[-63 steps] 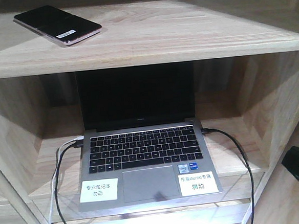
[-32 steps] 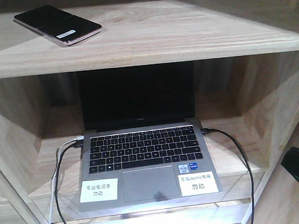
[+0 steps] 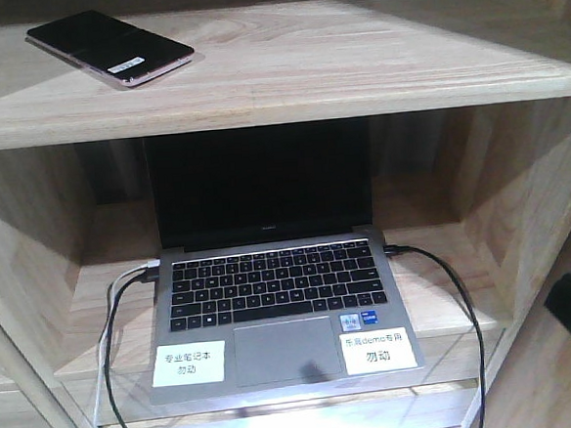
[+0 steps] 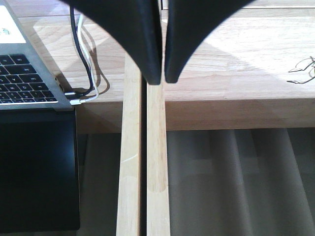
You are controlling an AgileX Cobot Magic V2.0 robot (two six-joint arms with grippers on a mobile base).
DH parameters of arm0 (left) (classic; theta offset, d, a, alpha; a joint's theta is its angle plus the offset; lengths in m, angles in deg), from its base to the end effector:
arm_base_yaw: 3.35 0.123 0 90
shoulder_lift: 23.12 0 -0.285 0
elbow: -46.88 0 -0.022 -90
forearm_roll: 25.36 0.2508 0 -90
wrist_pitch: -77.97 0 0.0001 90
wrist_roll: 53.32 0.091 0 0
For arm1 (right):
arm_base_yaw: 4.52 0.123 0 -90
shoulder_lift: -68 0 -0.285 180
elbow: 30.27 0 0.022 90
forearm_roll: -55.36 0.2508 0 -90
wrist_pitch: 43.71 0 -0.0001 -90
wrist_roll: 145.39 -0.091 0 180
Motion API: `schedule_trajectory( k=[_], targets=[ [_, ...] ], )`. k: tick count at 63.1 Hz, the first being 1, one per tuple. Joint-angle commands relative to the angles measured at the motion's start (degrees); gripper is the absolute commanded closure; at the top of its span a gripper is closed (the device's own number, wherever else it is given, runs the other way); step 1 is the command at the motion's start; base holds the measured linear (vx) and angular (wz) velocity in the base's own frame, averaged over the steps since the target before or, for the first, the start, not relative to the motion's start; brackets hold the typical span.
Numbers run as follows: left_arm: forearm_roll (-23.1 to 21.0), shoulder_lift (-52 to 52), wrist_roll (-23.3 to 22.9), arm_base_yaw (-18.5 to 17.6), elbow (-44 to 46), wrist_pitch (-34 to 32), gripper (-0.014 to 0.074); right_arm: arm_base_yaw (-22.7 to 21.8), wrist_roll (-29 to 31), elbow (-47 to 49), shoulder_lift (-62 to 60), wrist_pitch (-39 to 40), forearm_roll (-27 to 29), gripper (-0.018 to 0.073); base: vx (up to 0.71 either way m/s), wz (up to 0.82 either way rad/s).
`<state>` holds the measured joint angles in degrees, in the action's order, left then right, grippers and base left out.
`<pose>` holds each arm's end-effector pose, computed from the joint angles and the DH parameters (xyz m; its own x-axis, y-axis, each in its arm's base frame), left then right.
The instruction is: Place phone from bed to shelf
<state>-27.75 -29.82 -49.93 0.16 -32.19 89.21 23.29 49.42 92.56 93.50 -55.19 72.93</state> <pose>0.0557 0.0027 0.1855 -0.1226 0.0108 -0.9924 -0.0509 0.9986 0.0171 0.0676 0.0419 0.2937 -0.0779 0.0067 -0.9969 -0.5159 0.8554 0.0461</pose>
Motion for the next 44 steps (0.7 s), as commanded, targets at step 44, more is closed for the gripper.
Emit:
schedule_trajectory(
  k=[44],
  targets=[
    [-0.5,0.5,0.0,0.0,-0.4,-4.0,0.0595,-18.2,-11.9,-5.7,-8.2,5.0,-14.6,0.0564,0.00,0.00]
  ],
)
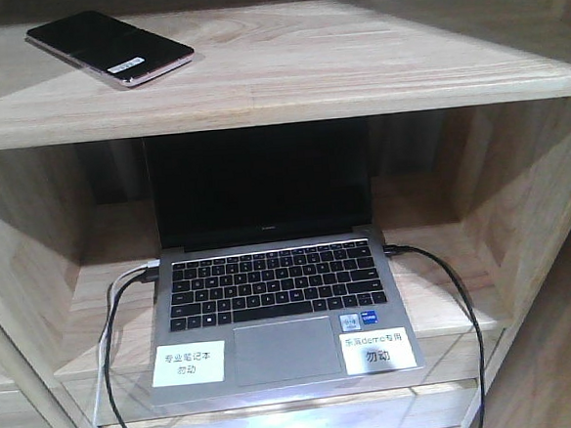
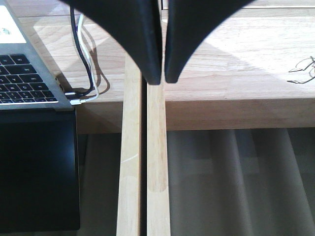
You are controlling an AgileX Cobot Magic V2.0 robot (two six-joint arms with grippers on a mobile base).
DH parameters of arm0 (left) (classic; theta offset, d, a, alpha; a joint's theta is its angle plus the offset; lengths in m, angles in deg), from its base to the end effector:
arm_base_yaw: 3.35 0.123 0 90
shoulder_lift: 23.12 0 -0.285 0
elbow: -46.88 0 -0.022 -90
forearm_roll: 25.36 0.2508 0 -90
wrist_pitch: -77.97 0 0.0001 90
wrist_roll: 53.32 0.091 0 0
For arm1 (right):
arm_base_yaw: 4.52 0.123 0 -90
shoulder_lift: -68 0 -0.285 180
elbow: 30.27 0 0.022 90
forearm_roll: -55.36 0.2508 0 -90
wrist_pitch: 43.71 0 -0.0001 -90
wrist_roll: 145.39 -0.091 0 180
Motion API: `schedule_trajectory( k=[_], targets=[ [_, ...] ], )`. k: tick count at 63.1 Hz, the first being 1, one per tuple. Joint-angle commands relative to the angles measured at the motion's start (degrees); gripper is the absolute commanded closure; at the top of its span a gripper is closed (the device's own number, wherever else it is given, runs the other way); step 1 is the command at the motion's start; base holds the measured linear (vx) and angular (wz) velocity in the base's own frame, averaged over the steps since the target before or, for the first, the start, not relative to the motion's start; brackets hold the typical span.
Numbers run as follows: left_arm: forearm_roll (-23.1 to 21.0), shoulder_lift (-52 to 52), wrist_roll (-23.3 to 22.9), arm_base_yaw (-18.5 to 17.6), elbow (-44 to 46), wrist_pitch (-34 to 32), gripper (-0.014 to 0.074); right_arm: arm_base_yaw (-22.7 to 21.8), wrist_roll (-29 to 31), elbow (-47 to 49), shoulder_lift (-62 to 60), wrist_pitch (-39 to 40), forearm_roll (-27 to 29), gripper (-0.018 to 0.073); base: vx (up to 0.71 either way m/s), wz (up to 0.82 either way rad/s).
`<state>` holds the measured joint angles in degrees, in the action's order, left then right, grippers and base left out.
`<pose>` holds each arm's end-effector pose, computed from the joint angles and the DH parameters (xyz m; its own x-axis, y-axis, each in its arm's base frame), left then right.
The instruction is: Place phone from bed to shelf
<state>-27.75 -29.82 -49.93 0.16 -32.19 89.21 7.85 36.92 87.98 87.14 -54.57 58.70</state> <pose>0.0557 0.0027 0.1855 -0.1226 0.0108 -0.9924 -0.0509 0.9986 0.0171 0.0641 0.0151 0.2750 -0.0333 0.0100 -0.9994 -0.2244 0.9743 0.0173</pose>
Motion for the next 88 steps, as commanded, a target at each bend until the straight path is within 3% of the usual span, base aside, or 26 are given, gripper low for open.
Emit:
schedule_trajectory(
  k=[1,22,47,88],
  targets=[
    [-0.5,0.5,0.0,0.0,-0.4,-4.0,0.0595,-3.4,0.6,-1.7,-2.3,4.3,-0.4,0.0564,0.00,0.00],
    [-0.5,0.5,0.0,0.0,-0.4,-4.0,0.0595,-10.9,0.6,-14.8,-10.5,5.0,-0.5,0.0564,0.00,0.00],
    [-0.5,0.5,0.0,0.0,-0.4,-4.0,0.0595,-10.9,2.6,-17.6,-12.7,4.4,-0.7,0.0564,0.00,0.00],
    [-0.5,0.5,0.0,0.0,-0.4,-4.0,0.0595,-10.9,2.9,-17.6,-12.7,10.4,-0.7,0.0564,0.00,0.00]
  ],
)
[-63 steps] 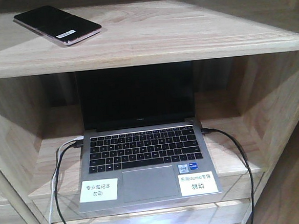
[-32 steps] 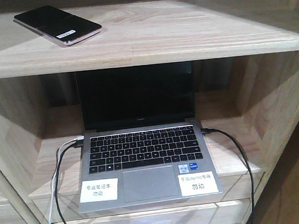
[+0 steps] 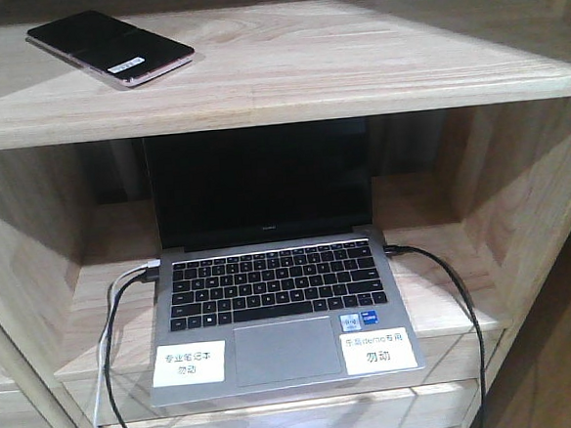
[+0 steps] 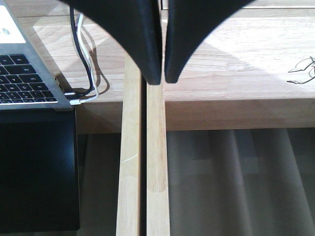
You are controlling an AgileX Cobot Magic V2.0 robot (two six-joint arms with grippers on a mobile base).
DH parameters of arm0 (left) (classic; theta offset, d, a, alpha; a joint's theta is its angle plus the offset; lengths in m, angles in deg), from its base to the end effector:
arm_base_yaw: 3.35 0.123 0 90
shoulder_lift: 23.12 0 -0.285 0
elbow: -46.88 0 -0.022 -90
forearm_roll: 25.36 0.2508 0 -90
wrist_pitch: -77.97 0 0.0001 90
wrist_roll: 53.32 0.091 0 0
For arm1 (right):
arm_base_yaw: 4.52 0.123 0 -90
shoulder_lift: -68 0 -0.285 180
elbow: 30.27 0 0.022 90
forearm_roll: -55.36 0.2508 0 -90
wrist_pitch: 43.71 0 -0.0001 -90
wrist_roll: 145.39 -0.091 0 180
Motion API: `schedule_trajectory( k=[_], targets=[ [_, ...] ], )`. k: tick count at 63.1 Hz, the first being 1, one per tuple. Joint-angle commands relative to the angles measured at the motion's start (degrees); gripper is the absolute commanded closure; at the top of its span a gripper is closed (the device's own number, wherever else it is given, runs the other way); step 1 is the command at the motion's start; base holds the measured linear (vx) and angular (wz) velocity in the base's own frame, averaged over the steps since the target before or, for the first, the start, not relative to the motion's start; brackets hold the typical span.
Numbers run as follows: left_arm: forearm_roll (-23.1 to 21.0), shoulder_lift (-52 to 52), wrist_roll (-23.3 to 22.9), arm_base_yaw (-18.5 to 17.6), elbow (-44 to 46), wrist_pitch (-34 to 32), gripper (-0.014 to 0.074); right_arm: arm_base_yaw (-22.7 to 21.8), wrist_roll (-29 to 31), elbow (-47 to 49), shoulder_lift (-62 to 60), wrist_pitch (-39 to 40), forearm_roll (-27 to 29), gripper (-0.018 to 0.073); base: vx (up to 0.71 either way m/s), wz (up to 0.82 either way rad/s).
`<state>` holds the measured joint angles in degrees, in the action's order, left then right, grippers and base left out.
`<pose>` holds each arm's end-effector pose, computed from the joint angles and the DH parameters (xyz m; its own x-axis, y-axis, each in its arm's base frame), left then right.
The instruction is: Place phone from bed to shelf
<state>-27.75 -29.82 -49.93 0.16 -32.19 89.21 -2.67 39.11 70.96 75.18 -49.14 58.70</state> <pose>0.0557 0.0027 0.1855 -0.1226 0.0108 -0.9924 -0.0509 0.9986 0.0171 0.0568 0.0023 0.1960 -0.0231 -0.0213 -0.9995 -0.0383 0.9991 -0.0204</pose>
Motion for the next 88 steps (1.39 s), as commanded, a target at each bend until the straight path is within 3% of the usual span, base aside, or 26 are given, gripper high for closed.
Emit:
schedule_trajectory(
  k=[1,88],
  targets=[
    [-0.5,0.5,0.0,0.0,-0.4,-4.0,0.0595,-0.4,0.7,-0.6,-0.7,4.9,-0.7,0.0564,0.00,0.00],
    [-0.5,0.5,0.0,0.0,-0.4,-4.0,0.0595,-0.4,0.7,-0.6,-0.7,4.5,-0.7,0.0564,0.00,0.00]
  ],
)
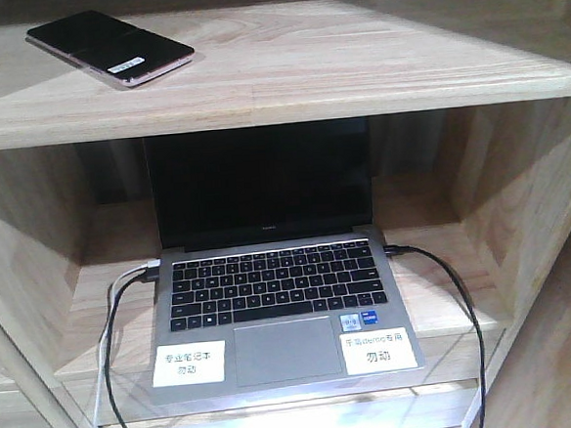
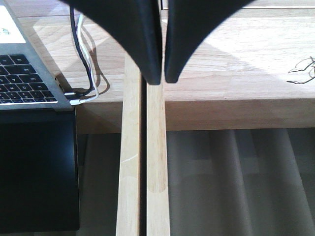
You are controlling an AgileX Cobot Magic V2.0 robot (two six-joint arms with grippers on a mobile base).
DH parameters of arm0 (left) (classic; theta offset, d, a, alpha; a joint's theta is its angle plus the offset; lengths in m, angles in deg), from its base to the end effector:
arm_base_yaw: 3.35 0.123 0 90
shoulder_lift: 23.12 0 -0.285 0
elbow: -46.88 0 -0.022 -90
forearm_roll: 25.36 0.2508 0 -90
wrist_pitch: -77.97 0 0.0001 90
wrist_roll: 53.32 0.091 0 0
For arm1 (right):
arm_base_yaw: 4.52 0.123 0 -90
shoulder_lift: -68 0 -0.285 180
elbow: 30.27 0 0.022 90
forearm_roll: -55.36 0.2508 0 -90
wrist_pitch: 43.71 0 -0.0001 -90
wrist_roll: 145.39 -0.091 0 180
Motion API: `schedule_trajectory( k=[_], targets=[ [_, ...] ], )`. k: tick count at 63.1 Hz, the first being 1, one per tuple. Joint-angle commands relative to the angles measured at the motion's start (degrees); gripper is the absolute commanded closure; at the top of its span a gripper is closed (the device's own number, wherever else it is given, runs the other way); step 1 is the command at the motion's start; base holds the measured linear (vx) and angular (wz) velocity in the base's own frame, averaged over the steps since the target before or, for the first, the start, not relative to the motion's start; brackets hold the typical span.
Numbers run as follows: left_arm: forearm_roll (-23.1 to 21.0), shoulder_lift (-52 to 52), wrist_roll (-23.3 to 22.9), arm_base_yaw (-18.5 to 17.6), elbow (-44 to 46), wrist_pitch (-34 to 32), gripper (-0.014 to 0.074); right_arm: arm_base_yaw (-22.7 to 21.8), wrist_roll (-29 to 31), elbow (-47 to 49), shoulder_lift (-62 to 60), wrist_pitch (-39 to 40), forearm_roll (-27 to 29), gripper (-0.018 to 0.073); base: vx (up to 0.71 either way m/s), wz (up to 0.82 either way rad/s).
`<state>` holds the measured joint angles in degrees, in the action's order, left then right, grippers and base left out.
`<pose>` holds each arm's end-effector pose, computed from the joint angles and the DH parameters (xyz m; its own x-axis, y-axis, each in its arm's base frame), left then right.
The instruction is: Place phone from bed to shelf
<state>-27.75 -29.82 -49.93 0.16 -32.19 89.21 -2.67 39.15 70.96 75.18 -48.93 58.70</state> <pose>0.0557 0.0027 0.1855 -0.1226 0.0108 -0.9924 -0.0509 0.9986 0.0171 0.0568 0.0023 0.1963 -0.0195 -0.0218 -0.9996 -0.0380 0.9991 -0.0211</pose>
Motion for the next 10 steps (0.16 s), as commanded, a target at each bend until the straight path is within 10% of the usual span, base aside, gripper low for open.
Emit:
schedule_trajectory(
  k=[1,10],
  targets=[
    [-0.5,0.5,0.0,0.0,-0.4,-4.0,0.0595,-0.4,0.7,-0.6,-0.7,4.3,-0.7,0.0564,0.00,0.00],
    [-0.5,0.5,0.0,0.0,-0.4,-4.0,0.0595,-0.4,0.7,-0.6,-0.7,4.3,-0.7,0.0564,0.00,0.00]
  ],
)
